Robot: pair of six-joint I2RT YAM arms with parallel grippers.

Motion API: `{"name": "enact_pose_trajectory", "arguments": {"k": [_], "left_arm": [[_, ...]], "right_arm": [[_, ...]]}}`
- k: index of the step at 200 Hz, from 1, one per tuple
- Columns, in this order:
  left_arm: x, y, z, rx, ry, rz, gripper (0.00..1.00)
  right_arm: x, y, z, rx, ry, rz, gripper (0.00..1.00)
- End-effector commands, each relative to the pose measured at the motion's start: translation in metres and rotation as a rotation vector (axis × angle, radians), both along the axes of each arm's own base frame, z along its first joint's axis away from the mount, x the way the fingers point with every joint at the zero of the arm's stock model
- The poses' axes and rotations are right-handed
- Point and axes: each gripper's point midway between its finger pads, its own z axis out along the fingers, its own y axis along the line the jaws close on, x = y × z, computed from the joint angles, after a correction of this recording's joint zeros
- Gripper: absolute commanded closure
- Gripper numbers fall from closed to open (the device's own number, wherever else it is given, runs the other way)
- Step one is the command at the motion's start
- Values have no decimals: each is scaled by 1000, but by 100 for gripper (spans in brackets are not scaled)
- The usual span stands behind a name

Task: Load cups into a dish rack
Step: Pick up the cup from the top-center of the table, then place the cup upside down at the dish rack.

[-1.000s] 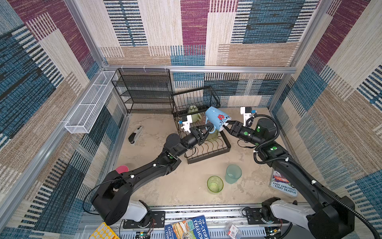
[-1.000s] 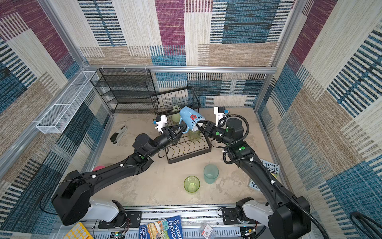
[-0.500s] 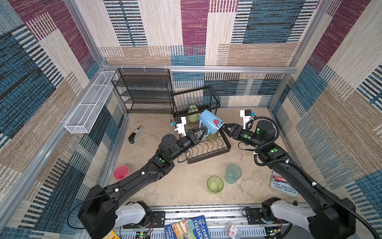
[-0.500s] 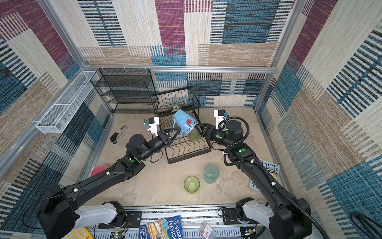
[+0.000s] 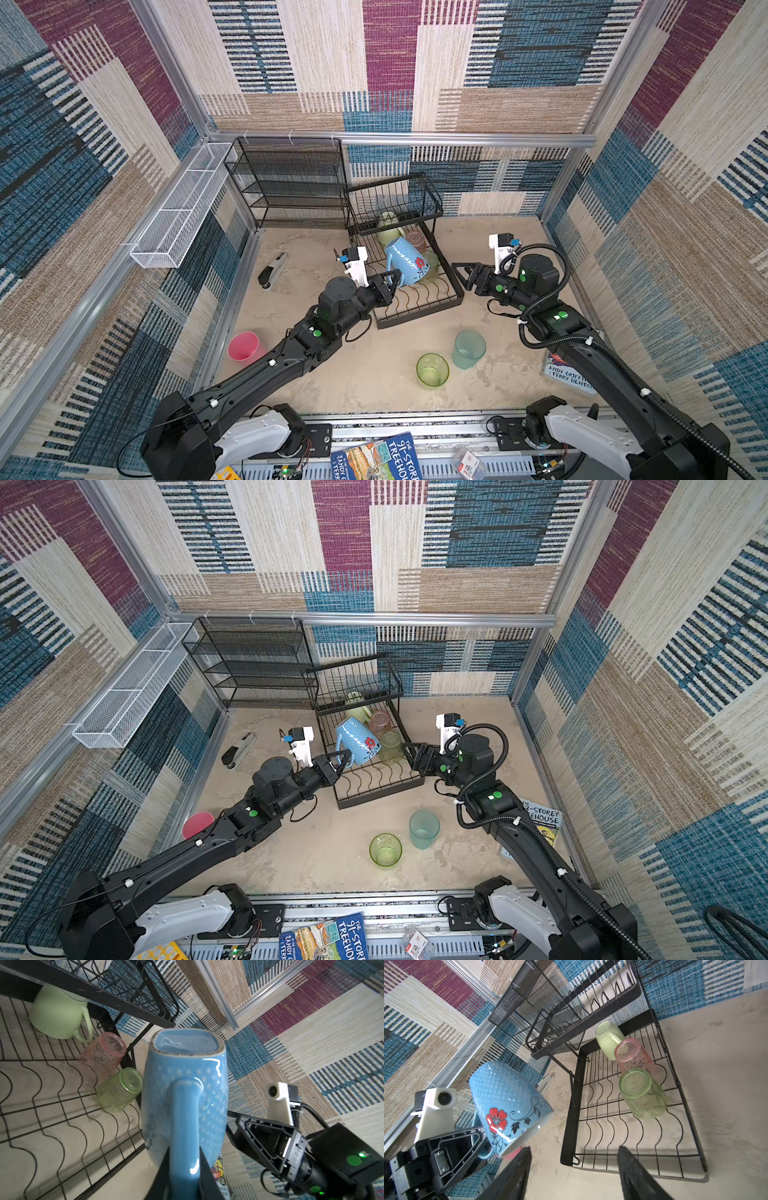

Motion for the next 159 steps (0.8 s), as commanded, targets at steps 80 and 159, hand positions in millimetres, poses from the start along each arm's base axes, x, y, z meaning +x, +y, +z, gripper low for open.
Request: {"name": "enact_pose_trajectory", "arguments": {"k": [80, 159], "left_arm": [[18, 20, -51, 390, -149, 236, 100], [44, 23, -77, 511, -216, 430, 100]], "right_arm": [[18, -22, 3, -12, -20, -92, 35], [24, -32, 2, -11, -38, -127, 35]]}}
